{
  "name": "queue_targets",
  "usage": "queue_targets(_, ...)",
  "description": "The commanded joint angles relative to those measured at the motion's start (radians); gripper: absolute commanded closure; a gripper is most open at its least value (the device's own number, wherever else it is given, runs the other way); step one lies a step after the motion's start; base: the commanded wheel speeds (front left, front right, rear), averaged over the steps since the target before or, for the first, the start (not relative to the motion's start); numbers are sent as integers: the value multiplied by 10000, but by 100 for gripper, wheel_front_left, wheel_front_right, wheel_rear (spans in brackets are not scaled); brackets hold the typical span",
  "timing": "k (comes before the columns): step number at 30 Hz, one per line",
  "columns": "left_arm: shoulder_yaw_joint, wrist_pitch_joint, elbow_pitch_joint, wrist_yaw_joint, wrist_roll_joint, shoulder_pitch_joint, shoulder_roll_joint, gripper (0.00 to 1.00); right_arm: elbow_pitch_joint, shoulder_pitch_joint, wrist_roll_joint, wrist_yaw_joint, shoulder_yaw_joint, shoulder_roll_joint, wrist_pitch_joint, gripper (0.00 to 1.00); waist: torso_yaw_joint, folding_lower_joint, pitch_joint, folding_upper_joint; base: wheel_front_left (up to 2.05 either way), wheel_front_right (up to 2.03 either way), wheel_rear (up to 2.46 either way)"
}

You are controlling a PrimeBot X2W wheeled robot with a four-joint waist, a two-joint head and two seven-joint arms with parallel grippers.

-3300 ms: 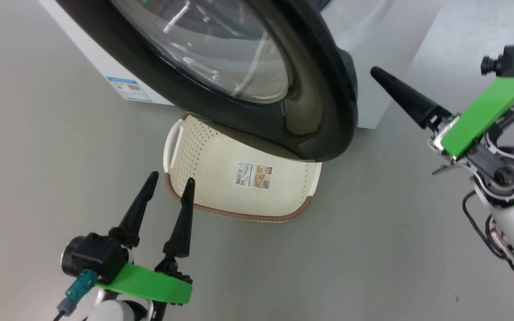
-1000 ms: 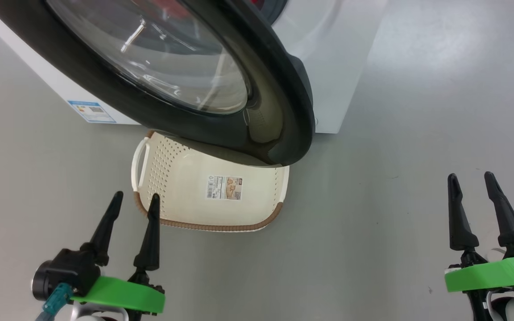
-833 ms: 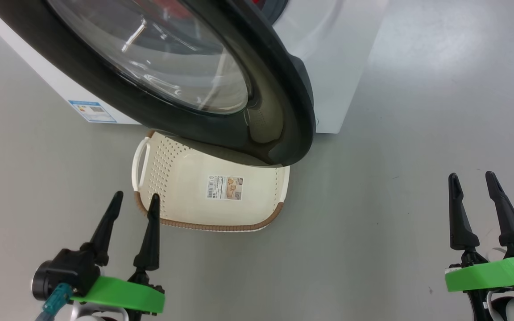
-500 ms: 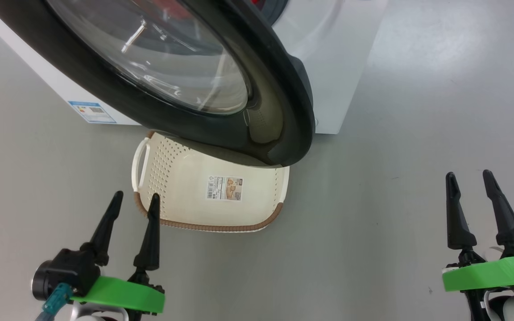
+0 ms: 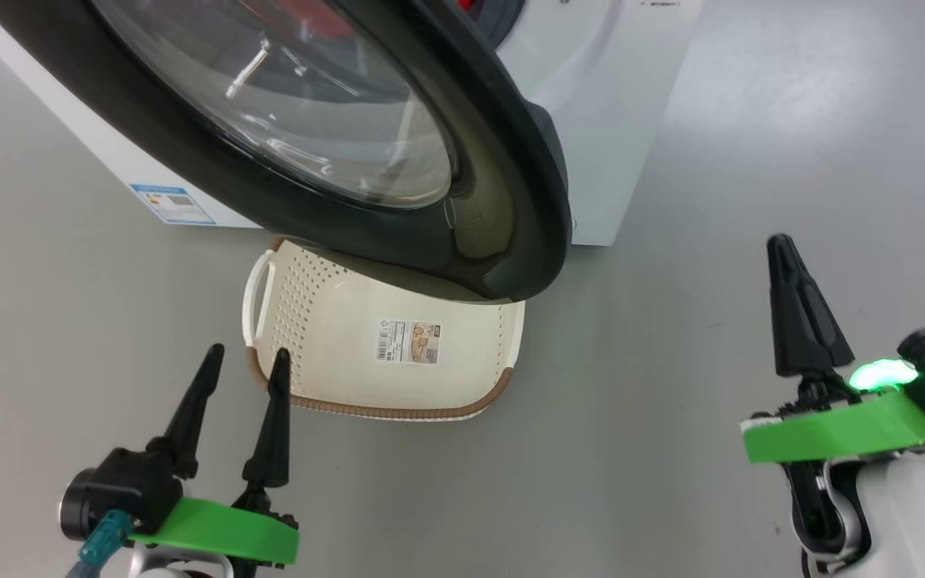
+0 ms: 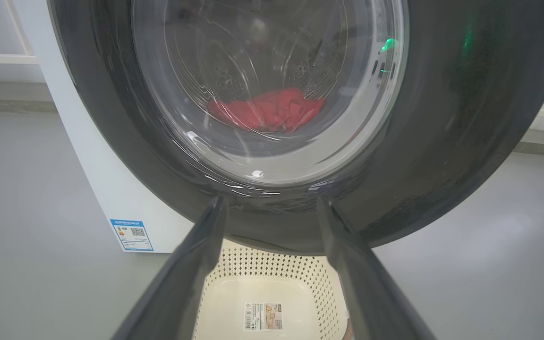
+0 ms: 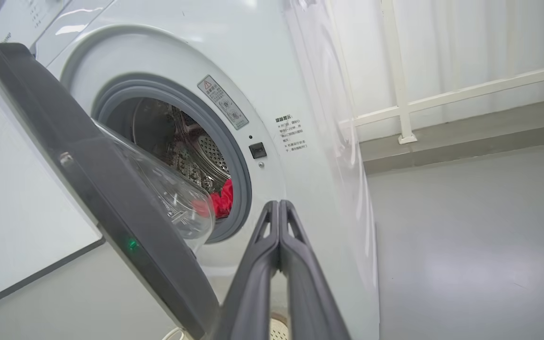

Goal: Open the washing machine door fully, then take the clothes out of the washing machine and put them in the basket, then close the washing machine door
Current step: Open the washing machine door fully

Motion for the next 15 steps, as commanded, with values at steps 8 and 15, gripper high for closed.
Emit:
queue_targets(8, 42, -122, -299, -54, -155, 64, 143, 0, 167, -1461, 1192, 65, 1121, -284, -63, 100, 313, 0, 3, -1, 0, 0, 0)
queue_targets(15, -377, -122, -449, -54, -317, 52, 143, 0, 828, -2642, 2508, 65, 2050, -718, -63, 100, 702, 0, 125, -1, 0, 0, 0)
